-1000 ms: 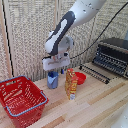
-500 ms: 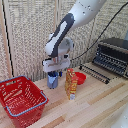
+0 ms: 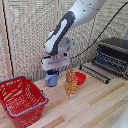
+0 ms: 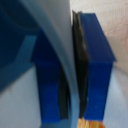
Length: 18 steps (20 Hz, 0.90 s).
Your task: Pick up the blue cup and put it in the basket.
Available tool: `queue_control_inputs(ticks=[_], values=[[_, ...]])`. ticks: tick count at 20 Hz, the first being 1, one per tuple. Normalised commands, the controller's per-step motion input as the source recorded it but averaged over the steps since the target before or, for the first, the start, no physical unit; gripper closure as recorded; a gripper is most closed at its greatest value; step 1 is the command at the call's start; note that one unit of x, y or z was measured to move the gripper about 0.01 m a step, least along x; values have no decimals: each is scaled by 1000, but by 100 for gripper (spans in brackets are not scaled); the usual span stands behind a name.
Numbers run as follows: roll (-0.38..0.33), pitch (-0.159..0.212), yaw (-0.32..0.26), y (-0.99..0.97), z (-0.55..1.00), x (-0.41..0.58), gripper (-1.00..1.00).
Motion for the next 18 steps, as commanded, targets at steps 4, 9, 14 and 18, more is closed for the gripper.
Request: queue_control_inputs(ticks=[4, 9, 14, 18], values=[[118, 14, -19, -8, 850, 0, 100], [56, 28, 0, 2, 980, 69, 100], [9, 48, 0, 302, 978, 40, 100], [32, 68, 15, 700, 780, -141, 100]])
